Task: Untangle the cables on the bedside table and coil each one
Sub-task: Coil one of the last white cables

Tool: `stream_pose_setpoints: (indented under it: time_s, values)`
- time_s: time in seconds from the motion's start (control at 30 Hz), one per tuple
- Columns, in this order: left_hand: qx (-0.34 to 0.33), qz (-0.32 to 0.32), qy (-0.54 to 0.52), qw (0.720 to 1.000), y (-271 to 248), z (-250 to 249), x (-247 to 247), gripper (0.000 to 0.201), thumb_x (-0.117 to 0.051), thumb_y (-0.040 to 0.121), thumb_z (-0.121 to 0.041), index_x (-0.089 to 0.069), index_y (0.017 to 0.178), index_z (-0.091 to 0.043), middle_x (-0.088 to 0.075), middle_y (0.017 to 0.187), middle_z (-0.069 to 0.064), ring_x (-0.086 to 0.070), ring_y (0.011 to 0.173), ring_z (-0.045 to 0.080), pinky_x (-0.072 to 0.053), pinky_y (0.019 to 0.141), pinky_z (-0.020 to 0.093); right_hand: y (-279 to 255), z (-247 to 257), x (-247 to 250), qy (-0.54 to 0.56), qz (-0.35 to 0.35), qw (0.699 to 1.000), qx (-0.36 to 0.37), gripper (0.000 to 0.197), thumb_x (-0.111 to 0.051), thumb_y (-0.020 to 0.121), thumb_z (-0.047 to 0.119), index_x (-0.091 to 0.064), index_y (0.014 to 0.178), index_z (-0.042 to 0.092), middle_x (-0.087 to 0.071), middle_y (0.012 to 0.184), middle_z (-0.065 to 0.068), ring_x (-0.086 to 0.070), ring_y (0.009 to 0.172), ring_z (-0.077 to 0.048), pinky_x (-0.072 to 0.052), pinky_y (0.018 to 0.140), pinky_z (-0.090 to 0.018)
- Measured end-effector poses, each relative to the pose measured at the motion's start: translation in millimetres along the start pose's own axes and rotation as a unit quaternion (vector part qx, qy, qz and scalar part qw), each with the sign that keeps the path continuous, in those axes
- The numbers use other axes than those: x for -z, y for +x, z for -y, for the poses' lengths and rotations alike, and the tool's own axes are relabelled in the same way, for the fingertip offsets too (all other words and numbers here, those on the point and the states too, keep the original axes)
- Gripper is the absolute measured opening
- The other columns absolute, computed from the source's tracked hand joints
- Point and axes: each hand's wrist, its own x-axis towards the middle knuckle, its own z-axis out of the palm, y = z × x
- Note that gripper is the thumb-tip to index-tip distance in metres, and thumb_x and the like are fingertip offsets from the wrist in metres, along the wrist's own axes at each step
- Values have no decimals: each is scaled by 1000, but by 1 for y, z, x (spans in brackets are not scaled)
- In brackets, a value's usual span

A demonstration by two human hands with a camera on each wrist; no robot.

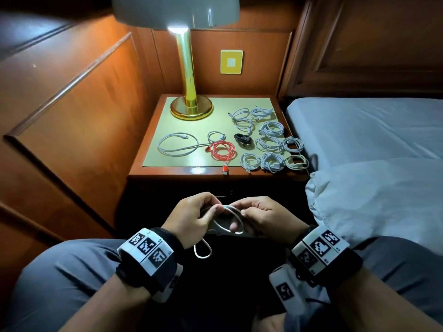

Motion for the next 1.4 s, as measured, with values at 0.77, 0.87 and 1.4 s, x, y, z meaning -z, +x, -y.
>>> stream_pose_setpoints:
  time_s: [0.77,0.87,1.4]
  values:
    - [78,-5,-261,962,-6,-19,-13,14,-61,98,-12,-61,91,0,-61,57,10,-61,47,20,-52,45,28,6,-15,-3,-170,-170,968,77,7,-60,97,18,-60,91,21,-67,58,-2,-64,51,-14,-53,55,-34]
    - [72,-14,-264,962,-4,-19,-18,13,-63,97,-14,-61,89,-3,-60,57,10,-60,48,24,-51,45,29,6,-16,-1,-178,-174,967,50,9,-59,97,19,-64,91,20,-69,60,-1,-66,53,-13,-52,58,-30]
    - [-32,-77,-192,978,0,-5,1,6,-79,79,-20,-78,83,-16,-76,84,-3,-72,79,13,-56,78,25,0,1,2,-43,-53,997,-25,13,-57,96,7,-66,87,6,-66,81,-4,-51,53,-6,-40,48,-16]
